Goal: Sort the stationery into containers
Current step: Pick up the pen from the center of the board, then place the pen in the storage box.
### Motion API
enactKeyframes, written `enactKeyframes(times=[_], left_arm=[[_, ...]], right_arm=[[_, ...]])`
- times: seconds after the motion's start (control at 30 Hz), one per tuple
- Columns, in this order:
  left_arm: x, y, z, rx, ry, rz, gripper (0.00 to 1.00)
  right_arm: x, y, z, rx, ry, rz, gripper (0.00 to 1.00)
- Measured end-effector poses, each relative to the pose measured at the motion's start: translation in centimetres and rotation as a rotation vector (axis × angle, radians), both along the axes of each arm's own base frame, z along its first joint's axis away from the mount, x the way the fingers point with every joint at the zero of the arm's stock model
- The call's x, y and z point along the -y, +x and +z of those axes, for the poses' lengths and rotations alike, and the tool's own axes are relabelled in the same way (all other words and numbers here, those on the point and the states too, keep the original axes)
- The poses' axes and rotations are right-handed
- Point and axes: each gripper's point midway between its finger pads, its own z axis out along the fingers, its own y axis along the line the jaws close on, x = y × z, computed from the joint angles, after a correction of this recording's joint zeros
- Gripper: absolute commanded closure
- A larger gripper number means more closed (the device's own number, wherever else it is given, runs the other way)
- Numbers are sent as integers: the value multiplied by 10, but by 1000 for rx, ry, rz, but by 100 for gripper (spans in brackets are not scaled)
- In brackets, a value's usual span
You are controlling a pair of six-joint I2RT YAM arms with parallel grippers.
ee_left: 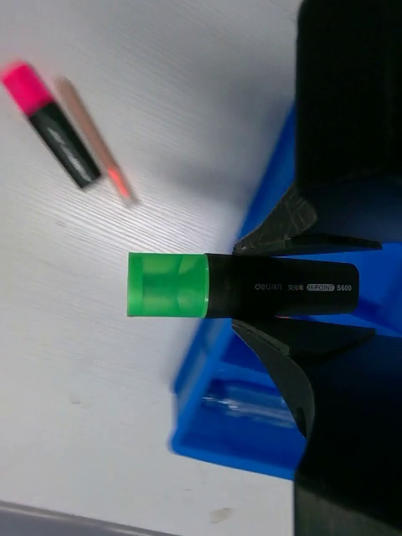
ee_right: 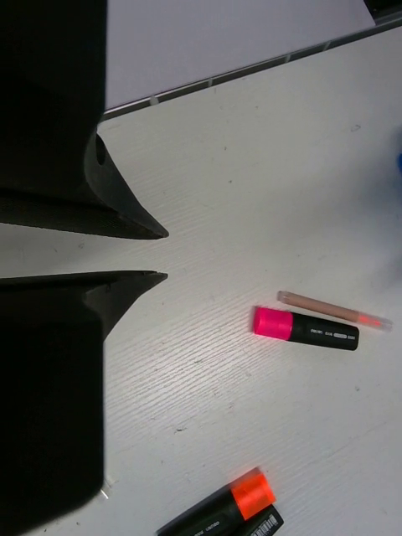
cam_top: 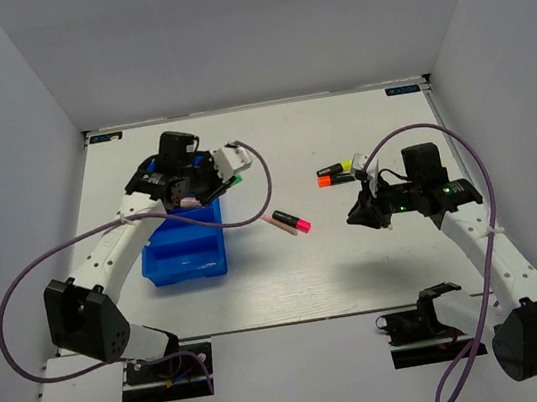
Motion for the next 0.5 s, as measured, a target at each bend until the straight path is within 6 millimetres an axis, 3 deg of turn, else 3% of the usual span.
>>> enactKeyframes(times=[0.07,0.13,0.23,0.5], left_arm=[[-27,0,-15,-20,51,41,100],[-56,-2,-42,-64,113,82,100],[-88,-17,-79,-179,195,120,100],[-128,-7,-91,-227,145,231,100]], right_arm=[[0,0,0,1,1,1,74],[0,0,0,2,1,1,74],[0,0,1,2,2,1,74],[0,0,1,2,2,0,74]])
